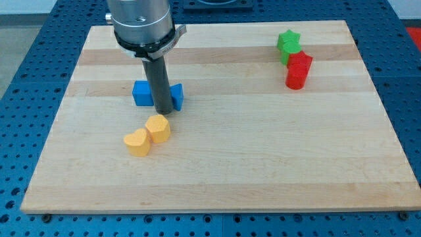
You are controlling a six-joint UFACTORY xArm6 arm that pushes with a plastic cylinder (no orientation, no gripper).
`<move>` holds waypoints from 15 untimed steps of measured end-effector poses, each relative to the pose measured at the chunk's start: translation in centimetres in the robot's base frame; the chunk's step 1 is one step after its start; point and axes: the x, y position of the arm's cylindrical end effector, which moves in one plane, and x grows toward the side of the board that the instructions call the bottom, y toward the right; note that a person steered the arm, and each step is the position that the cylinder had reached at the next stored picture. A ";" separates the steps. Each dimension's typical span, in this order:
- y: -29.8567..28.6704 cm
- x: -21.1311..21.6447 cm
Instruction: Push hexagon closer to the heart
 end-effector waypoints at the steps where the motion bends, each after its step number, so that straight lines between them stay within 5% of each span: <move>1: 1.5 1.5; 15: -0.7 1.2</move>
